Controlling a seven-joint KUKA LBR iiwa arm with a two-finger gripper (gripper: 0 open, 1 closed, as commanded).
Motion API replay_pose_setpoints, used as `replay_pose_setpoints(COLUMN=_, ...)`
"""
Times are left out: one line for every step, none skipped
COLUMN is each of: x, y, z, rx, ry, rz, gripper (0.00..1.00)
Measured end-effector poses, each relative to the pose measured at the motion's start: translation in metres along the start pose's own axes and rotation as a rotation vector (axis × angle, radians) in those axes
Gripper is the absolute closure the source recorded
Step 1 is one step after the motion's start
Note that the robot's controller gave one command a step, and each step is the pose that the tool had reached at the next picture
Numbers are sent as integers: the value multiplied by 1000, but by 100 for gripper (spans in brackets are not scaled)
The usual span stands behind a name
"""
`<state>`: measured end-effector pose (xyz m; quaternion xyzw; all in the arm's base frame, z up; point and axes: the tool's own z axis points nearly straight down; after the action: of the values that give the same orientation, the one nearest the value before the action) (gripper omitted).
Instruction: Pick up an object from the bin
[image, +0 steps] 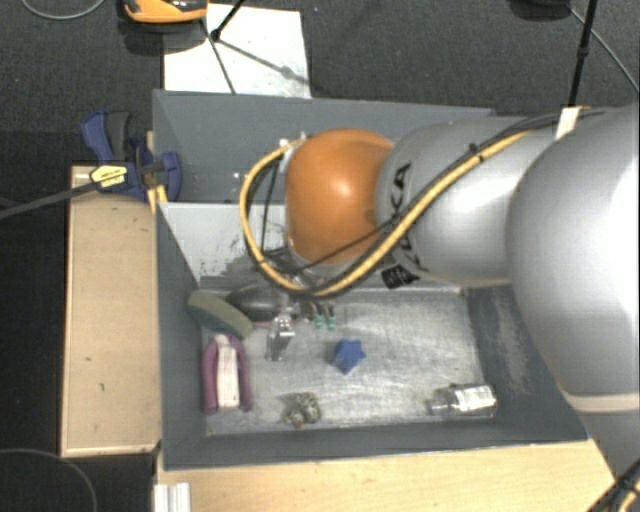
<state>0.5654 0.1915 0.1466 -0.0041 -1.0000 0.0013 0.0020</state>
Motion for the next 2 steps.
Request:
replay_pose_setpoints(x=-16, y=-12, z=74, rx=-5, ry=-4, rz=15, gripper=0)
replay_pose_setpoints(x=-17, y=-12, z=71, rx=-5, ry=-8, rz=20, gripper=100)
